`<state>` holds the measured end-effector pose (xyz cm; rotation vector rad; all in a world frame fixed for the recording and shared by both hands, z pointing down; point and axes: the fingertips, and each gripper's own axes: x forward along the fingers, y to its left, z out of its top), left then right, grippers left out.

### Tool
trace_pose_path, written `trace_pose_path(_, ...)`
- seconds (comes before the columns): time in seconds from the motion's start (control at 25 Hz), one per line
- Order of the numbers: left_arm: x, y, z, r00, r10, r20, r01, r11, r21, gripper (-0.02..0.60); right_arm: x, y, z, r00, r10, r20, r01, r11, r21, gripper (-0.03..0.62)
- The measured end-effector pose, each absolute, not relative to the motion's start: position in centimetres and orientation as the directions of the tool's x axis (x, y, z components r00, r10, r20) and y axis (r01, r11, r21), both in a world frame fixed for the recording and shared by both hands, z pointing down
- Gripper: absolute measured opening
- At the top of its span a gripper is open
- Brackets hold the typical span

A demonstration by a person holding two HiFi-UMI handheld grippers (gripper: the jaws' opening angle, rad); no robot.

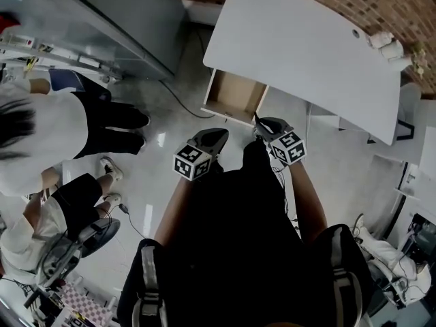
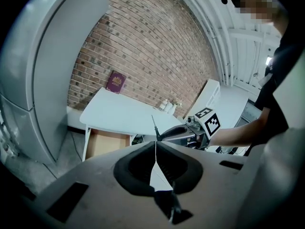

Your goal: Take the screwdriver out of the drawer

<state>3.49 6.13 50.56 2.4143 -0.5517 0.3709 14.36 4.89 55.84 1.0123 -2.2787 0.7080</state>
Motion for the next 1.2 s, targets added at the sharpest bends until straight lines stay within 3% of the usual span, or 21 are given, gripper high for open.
trace_pose_path(1.2,2.3,7.7,48.7,0.887,-0.283,0.365,-0.439,-0.762,0.476,0.017,12.2,7.4,52.3,-0.57,-0.574,0.589,-0.788,0.585,-0.192,0.112)
